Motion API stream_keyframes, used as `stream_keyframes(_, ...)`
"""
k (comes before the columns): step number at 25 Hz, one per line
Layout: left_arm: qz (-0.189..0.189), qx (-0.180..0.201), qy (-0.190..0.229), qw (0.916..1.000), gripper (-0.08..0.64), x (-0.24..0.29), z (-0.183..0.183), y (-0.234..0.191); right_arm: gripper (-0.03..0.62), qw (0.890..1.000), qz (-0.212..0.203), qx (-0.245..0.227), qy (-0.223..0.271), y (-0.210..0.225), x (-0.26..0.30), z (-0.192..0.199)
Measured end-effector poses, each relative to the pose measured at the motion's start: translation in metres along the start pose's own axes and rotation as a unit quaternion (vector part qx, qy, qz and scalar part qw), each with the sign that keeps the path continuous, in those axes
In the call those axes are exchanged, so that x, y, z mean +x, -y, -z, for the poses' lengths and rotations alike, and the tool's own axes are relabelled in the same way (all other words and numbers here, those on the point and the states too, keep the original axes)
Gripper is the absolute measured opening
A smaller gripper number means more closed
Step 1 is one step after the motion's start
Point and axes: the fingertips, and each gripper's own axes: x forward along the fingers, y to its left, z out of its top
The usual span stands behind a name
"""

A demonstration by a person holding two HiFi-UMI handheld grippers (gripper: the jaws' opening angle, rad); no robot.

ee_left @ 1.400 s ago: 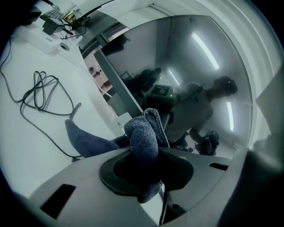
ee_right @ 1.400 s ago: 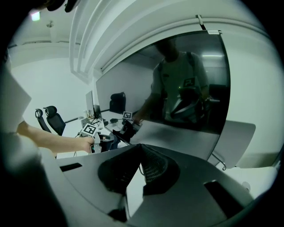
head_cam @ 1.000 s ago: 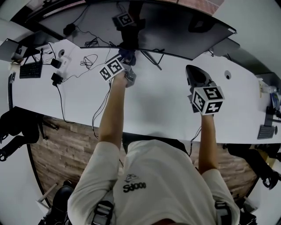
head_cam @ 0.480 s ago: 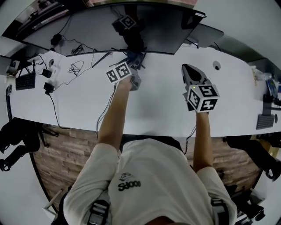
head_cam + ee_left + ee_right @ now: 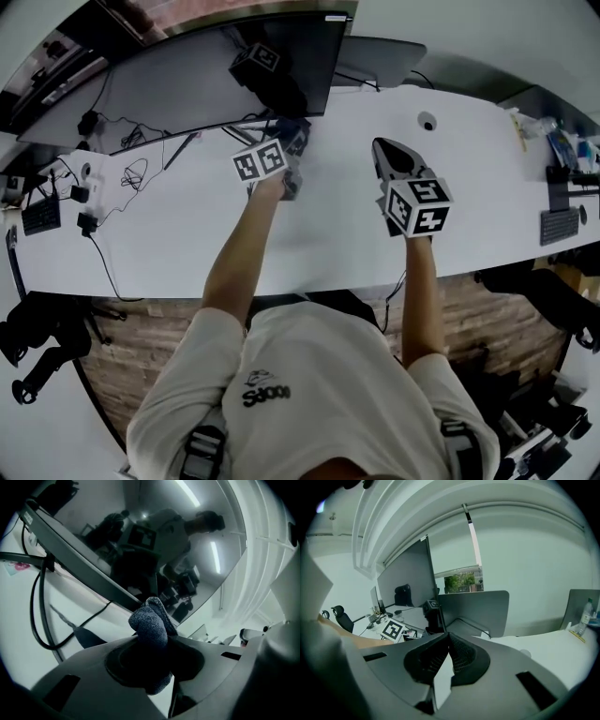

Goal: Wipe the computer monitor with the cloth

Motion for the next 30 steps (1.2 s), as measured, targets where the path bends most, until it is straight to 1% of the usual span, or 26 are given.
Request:
stream_keyframes(3, 0.004, 0.017, -0.007, 0.9998, 0.106, 0.019, 0.011, 0.017, 0.006, 1.000, 0.014, 0.004, 0.000, 0.012, -0.011, 0.004)
stream_keyframes(8, 0.000, 0.080, -0.023, 0.9966, 0.106, 0.046, 0.025, 0.038, 0.006, 0.999, 0.035, 0.013, -0.001, 0.031, -0.027, 0.013)
stream_keyframes(11, 0.024, 0.103, -0.035, 0.9938, 0.106, 0.058, 0.033, 0.057, 0.006, 0.999, 0.046, 0.021, -0.005, 0.041, -0.036, 0.022)
stream_keyframes(13, 0.039, 0.118, -0.023, 0.9920, 0.106, 0.062, 0.027, 0.072, 0.006, 0.998, 0.048, 0.031, -0.004, 0.044, -0.040, 0.027)
stream_keyframes(15, 0.033, 0.116, -0.001, 0.9927, 0.104, 0.063, 0.014, 0.078, 0.006, 0.998, 0.048, 0.039, -0.002, 0.046, -0.045, 0.030)
stream_keyframes(20, 0.008, 0.095, 0.025, 0.9952, 0.104, 0.057, 0.003, 0.085, 0.006, 0.998, 0.051, 0.043, 0.001, 0.049, -0.057, 0.032)
stream_keyframes(23, 0.010, 0.084, 0.037, 0.9958, 0.104, 0.048, -0.005, 0.092, 0.006, 0.998, 0.048, 0.043, 0.008, 0.045, -0.059, 0.027)
stream_keyframes(25, 0.014, 0.086, 0.042, 0.9954, 0.104, 0.041, -0.014, 0.101, 0.006, 0.998, 0.047, 0.044, 0.013, 0.042, -0.061, 0.024)
stream_keyframes(27, 0.016, 0.084, 0.053, 0.9949, 0.104, 0.032, -0.026, 0.113, 0.006, 0.998, 0.045, 0.044, 0.017, 0.039, -0.061, 0.020)
stream_keyframes(30, 0.021, 0.073, 0.072, 0.9945, 0.104, 0.018, -0.043, 0.128, 0.006, 0.998, 0.040, 0.042, 0.023, 0.033, -0.062, 0.012)
